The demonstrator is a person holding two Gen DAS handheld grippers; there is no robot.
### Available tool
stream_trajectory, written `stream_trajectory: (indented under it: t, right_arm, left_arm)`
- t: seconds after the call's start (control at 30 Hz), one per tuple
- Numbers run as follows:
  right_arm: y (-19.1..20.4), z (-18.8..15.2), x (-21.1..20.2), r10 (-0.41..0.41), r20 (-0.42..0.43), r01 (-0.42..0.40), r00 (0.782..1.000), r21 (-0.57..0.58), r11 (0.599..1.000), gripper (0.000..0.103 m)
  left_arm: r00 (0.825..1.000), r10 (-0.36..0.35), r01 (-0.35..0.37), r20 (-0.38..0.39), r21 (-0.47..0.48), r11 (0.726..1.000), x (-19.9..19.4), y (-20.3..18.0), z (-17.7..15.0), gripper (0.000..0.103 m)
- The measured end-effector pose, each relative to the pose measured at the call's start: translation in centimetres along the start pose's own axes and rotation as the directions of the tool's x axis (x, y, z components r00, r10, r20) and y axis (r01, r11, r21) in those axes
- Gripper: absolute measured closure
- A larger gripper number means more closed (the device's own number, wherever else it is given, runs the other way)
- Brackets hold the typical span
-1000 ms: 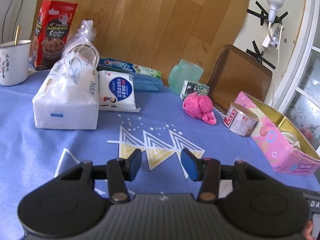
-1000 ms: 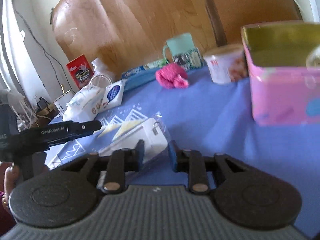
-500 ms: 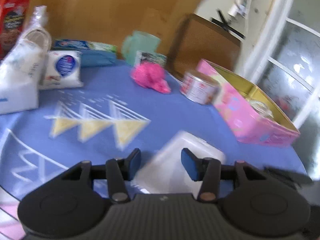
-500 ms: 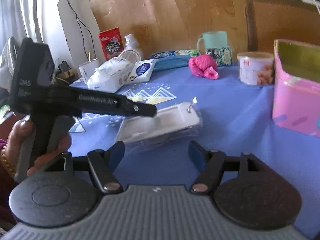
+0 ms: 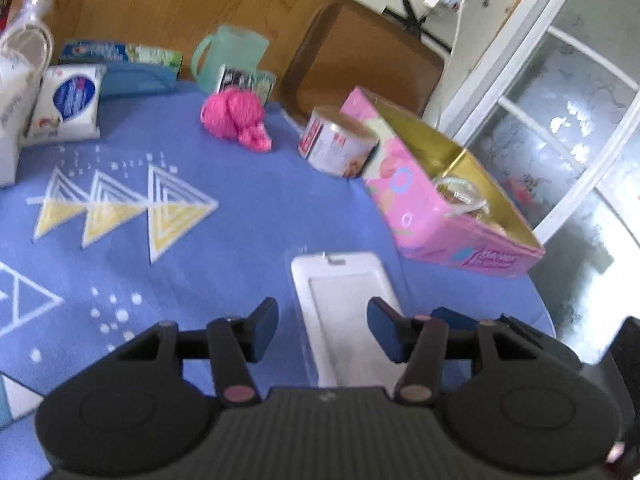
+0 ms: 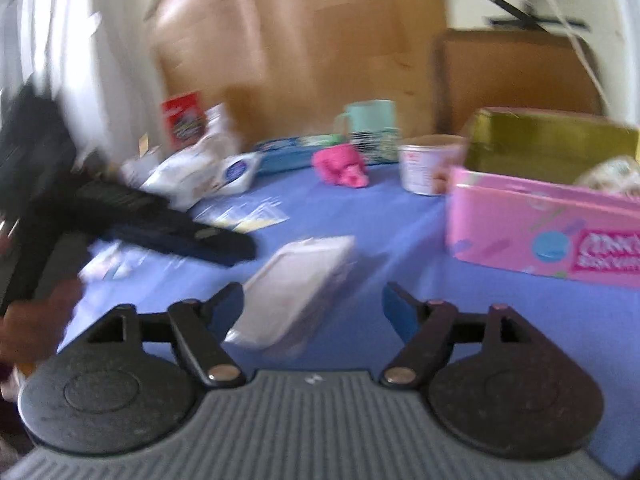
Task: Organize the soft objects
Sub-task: 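Grasp the white plastic tray with the left tool and lower it into the tin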
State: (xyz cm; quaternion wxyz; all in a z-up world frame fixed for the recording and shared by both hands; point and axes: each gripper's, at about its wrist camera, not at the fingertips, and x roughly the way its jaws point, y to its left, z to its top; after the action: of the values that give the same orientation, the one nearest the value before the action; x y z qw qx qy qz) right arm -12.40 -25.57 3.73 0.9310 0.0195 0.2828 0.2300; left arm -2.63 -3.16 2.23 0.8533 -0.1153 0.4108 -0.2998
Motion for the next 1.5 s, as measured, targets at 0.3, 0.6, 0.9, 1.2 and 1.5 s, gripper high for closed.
stream_trajectory:
  t: [0.3, 0.6, 0.9, 1.2, 1.5]
  right_arm:
    - [2.6, -0.4, 2.2, -0.078, 0.034, 0.082, 0.996, -0.148, 0.986, 0.036]
    - [-2.0, 3.5, -1.3, -0.278, 0.268, 0.319, 0.922, -0.122, 0.94, 0.036]
    - [-10.5, 6.0, 2.7, -0.524, 0.198, 0.54, 0.829, -0.033, 0.841, 0.021]
    - [-9.0, 4.2, -0.9, -0.485, 0.288, 0.472, 0.826, 0.117, 0.874, 0.024]
    - [-3.6, 4.8, 1.2, -0.312, 0.274, 0.311, 0.91, 0.048, 0.949, 0.038]
  left_arm:
    - [1.0, -0.001, 0.0, 0.008, 0.092, 0.996, 0.8, -3.1, -0.1, 0.057]
    - [0.987, -0.117, 0.084, 0.107, 0.277, 0.957, 2.3, -11.1, 6.1, 0.057]
    - [0.991, 0.0, -0.034, 0.133, 0.255, 0.966, 9.8, -14.2, 9.1, 0.056]
    - [0.984, -0.019, -0.027, 0.177, 0.256, 0.966, 5.5, -10.3, 5.7, 0.055]
    - [0.944, 0.24, -0.277, 0.227, 0.144, 0.95, 0.8, -1.6, 3.6, 0.055]
